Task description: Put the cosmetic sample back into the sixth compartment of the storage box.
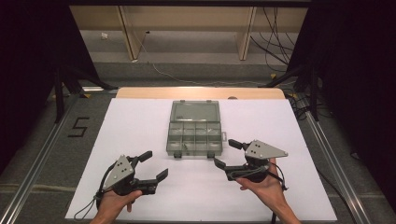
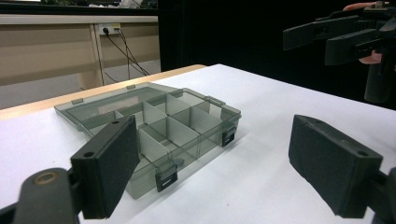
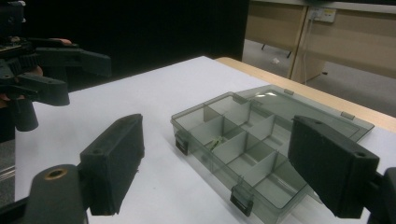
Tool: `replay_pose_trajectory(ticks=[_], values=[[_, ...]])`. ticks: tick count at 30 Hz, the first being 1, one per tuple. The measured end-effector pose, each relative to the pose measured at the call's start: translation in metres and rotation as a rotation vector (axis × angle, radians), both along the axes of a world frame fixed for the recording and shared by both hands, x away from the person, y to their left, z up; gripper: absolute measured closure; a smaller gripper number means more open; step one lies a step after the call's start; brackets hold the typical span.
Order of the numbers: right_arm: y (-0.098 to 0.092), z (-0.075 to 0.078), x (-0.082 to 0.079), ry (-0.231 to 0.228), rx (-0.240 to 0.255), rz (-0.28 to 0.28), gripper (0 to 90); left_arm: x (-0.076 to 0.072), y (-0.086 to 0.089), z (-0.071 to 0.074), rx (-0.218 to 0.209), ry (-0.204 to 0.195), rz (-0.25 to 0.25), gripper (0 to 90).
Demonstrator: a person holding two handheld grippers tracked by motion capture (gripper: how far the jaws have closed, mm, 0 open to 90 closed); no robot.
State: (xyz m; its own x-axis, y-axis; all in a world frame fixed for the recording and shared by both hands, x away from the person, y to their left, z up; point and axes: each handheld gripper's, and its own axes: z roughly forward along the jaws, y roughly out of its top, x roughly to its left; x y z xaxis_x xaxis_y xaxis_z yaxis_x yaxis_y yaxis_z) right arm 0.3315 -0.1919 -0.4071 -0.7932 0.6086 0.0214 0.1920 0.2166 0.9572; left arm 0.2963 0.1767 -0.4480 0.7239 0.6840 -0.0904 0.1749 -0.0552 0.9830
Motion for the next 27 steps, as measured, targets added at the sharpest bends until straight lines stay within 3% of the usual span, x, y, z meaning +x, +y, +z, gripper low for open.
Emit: replay_pose_trajectory(ticks=[7, 9, 13, 14, 15, 16, 20, 21, 23, 25, 27], values=[[-0.011, -0.005, -0.007, -0.014, 0.011, -0.023, 19.1, 0.000, 0.000, 0.000, 0.000, 0.002, 0.000, 15.9], [-0.015, -0.006, -0.010, 0.018, 0.007, -0.022, 18.8, 0.000, 0.000, 0.000, 0.003, 0.002, -0.001, 15.9], [-0.020, -0.009, -0.013, -0.008, 0.016, -0.035, 17.4, 0.000, 0.000, 0.000, 0.001, 0.001, 0.000, 15.9], [-0.020, -0.010, -0.014, 0.011, 0.027, -0.028, 16.9, 0.000, 0.000, 0.000, 0.001, 0.000, 0.001, 15.9], [-0.022, -0.009, -0.015, 0.024, 0.012, -0.017, 16.8, 0.000, 0.000, 0.000, 0.001, 0.000, 0.001, 15.9], [-0.024, -0.009, -0.016, 0.003, 0.012, -0.036, 16.8, 0.000, 0.000, 0.000, 0.001, 0.000, 0.001, 15.9], [-0.026, -0.014, -0.018, -0.002, 0.023, -0.033, 16.4, 0.000, -0.001, 0.000, 0.001, 0.000, -0.001, 15.9], [-0.027, -0.014, -0.020, 0.020, 0.006, -0.028, 16.3, 0.000, -0.001, 0.000, 0.002, -0.001, -0.003, 15.9], [-0.027, -0.016, -0.021, 0.019, 0.011, -0.033, 16.2, 0.000, 0.000, 0.000, 0.004, -0.001, -0.002, 15.9], [-0.027, -0.019, -0.021, 0.000, 0.022, -0.033, 16.2, 0.000, 0.000, 0.000, 0.003, 0.000, -0.001, 15.9], [-0.027, -0.019, -0.023, 0.020, 0.010, -0.036, 16.2, 0.000, 0.000, 0.000, 0.003, -0.001, -0.001, 15.9]])
